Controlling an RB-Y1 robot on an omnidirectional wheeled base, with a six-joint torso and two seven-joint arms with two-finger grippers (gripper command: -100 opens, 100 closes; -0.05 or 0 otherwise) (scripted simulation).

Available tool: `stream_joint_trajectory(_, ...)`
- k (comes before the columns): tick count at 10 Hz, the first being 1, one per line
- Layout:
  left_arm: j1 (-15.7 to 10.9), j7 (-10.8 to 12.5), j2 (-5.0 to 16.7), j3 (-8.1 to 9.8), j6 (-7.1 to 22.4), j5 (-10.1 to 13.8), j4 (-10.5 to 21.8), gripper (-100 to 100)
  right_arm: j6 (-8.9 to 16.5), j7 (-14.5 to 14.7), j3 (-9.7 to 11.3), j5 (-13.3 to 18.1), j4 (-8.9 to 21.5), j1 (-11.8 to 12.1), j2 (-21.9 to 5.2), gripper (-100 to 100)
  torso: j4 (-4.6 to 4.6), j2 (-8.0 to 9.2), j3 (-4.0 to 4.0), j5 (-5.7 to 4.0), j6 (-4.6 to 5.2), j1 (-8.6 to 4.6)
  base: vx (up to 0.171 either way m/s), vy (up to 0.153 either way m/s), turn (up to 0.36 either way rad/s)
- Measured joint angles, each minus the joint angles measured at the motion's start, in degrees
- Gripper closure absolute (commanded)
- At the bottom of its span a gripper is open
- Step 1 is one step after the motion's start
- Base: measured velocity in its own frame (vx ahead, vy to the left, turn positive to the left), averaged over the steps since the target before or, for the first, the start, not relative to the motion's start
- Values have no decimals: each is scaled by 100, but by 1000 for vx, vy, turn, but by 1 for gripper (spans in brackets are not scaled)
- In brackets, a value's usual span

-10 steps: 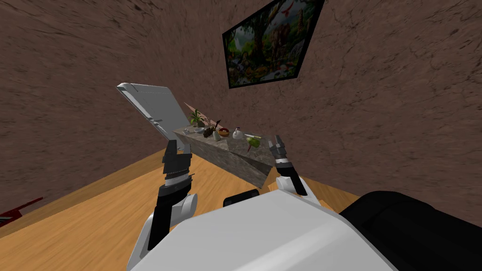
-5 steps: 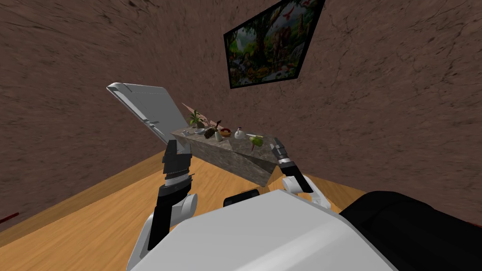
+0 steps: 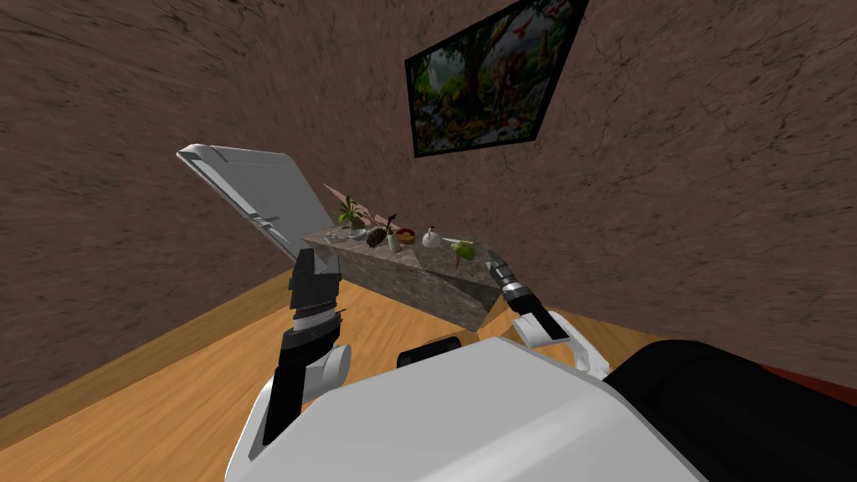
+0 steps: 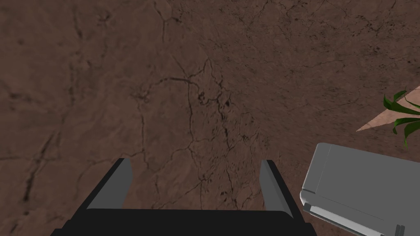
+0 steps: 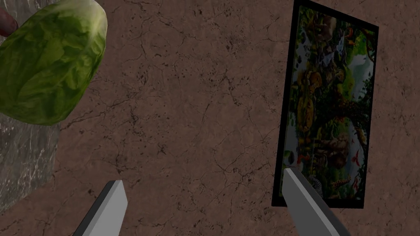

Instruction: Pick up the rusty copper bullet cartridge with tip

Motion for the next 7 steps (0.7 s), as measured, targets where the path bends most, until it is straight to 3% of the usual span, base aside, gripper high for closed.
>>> stream_joint_trajectory(1,0,0,0,0,0,0,0,0,185,45,-82,-56,75,-10,-211,-100,-1,-5,-2,3,0,14,73,193,-53)
stream_joint_trajectory(3,0,0,-1,-1,0,0,0,0,569,175,-219,-157,69,257,-605,-100,-3,-13,-8,6,0,27,64,199,-20)
stream_joint_trajectory(4,0,0,0,0,0,0,0,0,700,266,-243,-183,197,303,-775,-100,-3,-16,-9,5,-1,21,50,114,-4)
stream_joint_trajectory(6,0,0,0,0,0,0,0,0,926,368,-306,-226,167,508,-991,-100,-2,-10,-6,-2,0,-13,40,85,6)
stream_joint_trajectory(7,0,0,1,1,0,0,0,0,1020,396,-329,-250,213,502,-1086,-100,-1,-7,-4,-4,-1,-20,30,106,23)
